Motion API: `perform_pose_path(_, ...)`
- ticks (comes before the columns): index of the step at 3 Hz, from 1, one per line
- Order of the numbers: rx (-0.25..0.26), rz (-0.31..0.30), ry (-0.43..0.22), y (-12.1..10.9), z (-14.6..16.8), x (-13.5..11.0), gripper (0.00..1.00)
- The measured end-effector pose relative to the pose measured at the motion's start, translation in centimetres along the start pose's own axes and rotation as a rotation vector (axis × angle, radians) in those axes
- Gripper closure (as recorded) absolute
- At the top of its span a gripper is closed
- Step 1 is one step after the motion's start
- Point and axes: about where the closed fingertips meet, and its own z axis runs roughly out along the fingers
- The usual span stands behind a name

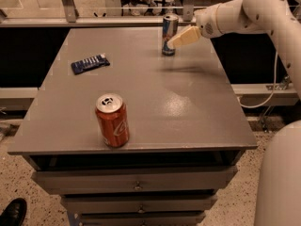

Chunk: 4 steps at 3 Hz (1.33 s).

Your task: Pick redbull can

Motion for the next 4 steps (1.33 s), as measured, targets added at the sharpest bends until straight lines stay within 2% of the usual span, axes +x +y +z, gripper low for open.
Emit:
perform_pose_path(1,-0.025,0.082,-0.061,0.0,3.4,0.1,0.02)
perform_pose_path(2,-0.072,0.123,-0.093,0.9,5.3,-0.1,0.25)
perform_pose_path(3,-0.108,0.155,-0.121,1.5,5.5,-0.2,0.48)
perform_pose_path(4,-0.137,0.167,-0.17,1.8,4.2,-1.1,0.7)
